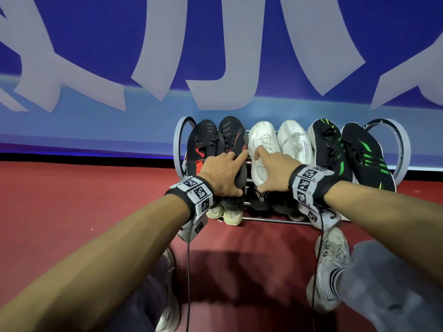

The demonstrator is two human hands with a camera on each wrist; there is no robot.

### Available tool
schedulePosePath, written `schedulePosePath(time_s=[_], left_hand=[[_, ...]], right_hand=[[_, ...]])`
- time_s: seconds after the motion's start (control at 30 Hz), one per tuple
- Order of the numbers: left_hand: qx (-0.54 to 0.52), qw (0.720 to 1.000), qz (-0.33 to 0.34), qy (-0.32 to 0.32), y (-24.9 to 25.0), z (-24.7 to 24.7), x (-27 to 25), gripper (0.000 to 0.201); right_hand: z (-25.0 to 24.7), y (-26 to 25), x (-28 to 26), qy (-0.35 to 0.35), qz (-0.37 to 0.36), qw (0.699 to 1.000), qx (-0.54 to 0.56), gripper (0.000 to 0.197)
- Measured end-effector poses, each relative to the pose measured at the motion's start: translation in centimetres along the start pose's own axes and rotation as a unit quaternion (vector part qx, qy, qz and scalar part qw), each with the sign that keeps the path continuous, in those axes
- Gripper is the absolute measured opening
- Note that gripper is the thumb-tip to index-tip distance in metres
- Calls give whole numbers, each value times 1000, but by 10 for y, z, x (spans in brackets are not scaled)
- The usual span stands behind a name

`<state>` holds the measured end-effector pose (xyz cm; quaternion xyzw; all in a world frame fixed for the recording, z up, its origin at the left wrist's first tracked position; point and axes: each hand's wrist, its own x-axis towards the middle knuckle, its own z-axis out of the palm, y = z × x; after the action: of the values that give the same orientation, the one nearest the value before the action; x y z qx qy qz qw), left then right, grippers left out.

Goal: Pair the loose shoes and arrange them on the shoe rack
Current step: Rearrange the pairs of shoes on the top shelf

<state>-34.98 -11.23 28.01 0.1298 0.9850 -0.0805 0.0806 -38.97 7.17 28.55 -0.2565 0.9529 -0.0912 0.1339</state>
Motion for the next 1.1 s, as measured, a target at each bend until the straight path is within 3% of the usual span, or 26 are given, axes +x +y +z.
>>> schedulePosePath(time_s=[0.23, 0.5, 0.63, 0.73, 0.83, 1.0, 1.1], left_hand=[[-8, 1000, -14, -7, 7, 3, 5, 127], [-21, 999, -21, -15, 16, 12, 14, 132], [-1, 999, -23, -45, 23, 14, 27, 133], [14, 998, -28, -61, 30, 13, 34, 133], [20, 997, -21, -68, 33, 12, 36, 125], [39, 997, -9, -68, 21, 9, 29, 144], [43, 997, -4, -61, 16, 12, 22, 147]], right_hand=[[5, 8, -15, 35, 21, 997, 65, 69], [9, -2, -11, 28, 25, 999, -2, 65], [12, -10, -4, 33, 5, 995, -97, 86], [17, -18, 3, 27, 33, 990, -136, 102], [15, -18, 11, 13, 66, 991, -112, 105], [12, -11, 21, -45, 69, 988, -128, 121], [15, -17, 23, -55, 73, 987, -133, 120]])
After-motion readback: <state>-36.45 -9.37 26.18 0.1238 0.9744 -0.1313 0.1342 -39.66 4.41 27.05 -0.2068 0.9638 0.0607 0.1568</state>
